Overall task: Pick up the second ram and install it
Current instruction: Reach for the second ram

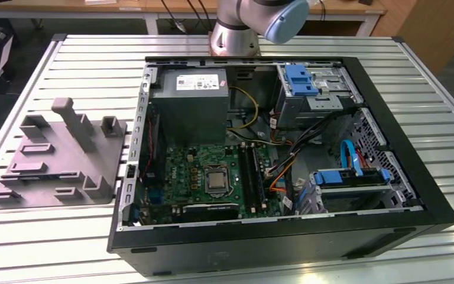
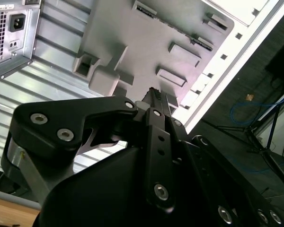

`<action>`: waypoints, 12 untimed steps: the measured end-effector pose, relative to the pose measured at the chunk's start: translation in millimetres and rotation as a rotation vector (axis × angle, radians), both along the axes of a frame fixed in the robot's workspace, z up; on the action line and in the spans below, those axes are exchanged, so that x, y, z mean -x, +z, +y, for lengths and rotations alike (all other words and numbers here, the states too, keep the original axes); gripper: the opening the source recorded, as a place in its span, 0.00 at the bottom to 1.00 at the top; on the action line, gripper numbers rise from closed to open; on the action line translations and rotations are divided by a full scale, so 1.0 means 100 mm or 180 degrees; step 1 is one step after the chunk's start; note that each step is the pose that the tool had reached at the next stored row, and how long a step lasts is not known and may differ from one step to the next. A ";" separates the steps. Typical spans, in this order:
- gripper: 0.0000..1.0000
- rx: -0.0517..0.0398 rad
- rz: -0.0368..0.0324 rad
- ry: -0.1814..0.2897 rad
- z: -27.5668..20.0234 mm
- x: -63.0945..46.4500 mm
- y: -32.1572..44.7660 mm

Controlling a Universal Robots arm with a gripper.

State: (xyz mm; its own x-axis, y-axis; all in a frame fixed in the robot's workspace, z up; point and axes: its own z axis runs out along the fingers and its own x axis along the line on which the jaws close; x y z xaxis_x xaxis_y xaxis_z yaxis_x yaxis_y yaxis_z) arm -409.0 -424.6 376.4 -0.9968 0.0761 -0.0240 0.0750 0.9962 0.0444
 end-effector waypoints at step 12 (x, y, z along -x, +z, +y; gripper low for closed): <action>0.10 0.0000 0.0001 0.0000 -0.236 0.01 -0.071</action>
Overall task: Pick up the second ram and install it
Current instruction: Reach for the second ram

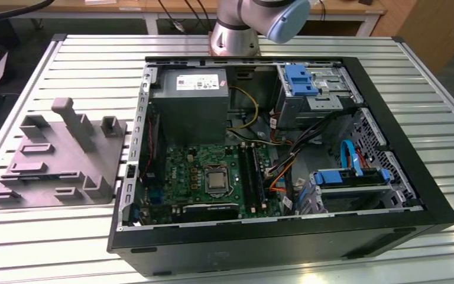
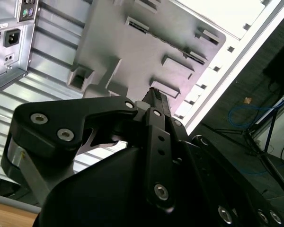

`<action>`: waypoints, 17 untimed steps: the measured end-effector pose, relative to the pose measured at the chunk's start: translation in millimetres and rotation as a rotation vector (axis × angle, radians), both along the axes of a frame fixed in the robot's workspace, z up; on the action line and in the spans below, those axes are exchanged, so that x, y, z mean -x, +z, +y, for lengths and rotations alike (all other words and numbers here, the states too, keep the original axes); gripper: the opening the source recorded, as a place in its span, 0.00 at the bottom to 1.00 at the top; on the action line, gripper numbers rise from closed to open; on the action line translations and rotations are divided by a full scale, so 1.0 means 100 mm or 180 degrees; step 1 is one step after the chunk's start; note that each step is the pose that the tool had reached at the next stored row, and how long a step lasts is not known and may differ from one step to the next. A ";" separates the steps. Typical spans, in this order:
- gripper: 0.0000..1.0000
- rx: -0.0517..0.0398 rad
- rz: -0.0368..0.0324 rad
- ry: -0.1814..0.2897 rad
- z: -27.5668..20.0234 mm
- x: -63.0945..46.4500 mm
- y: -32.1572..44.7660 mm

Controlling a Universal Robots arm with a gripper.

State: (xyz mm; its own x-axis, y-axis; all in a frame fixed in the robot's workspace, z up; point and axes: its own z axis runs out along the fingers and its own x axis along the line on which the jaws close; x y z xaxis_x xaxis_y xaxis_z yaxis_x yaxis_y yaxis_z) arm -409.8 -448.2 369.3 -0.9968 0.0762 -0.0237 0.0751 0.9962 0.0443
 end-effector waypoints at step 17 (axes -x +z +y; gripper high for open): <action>0.10 0.0000 0.0004 0.0000 -0.119 0.00 -0.220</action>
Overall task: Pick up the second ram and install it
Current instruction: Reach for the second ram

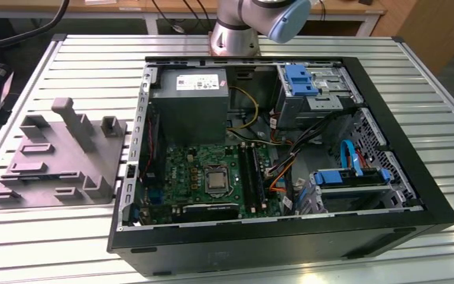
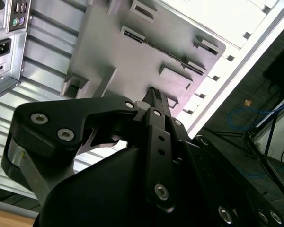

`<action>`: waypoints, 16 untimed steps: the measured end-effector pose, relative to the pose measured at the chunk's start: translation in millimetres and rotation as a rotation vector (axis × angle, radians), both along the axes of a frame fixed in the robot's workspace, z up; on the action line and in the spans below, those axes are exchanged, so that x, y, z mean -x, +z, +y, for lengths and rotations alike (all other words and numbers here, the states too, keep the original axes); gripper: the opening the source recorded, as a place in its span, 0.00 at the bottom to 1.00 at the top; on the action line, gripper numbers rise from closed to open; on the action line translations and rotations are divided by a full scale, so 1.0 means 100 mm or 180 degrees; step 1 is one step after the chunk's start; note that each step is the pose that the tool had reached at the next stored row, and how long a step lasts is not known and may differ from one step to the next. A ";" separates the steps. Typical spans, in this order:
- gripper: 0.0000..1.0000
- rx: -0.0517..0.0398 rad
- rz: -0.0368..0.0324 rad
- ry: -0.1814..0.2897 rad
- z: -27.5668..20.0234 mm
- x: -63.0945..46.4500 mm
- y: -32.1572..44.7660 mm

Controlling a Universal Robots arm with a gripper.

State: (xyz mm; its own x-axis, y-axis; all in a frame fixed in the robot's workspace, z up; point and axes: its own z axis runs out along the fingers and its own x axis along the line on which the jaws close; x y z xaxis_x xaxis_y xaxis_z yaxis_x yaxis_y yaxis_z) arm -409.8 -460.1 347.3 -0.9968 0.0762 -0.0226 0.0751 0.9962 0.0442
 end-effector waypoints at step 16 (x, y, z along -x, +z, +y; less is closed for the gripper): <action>0.10 0.0000 0.0000 0.0000 -0.134 0.00 -0.159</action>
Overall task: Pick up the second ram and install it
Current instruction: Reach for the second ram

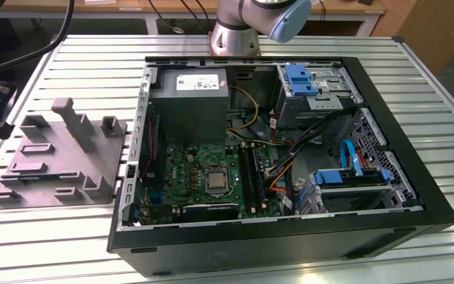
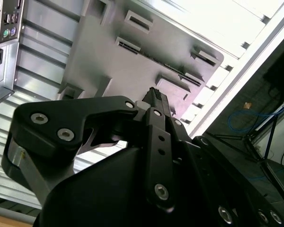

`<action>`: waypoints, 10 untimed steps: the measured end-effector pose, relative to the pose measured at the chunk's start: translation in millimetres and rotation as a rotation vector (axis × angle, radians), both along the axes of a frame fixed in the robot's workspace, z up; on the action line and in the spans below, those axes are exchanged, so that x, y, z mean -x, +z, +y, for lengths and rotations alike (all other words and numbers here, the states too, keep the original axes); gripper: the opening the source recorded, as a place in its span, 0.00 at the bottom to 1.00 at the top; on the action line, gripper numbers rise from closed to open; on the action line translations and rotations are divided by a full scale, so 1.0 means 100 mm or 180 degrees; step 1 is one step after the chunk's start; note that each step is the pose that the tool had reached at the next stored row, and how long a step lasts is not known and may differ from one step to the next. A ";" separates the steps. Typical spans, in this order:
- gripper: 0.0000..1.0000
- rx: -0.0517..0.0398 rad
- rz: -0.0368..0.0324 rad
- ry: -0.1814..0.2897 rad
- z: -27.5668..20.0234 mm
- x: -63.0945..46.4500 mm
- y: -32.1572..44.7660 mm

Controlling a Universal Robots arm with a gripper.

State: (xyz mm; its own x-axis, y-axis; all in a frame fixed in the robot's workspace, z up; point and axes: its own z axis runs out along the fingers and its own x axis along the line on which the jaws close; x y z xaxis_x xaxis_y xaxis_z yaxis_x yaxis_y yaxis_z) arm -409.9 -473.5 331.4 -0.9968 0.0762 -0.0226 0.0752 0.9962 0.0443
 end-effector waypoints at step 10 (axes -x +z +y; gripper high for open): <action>0.10 0.0000 0.0001 0.0000 -0.056 0.00 -0.092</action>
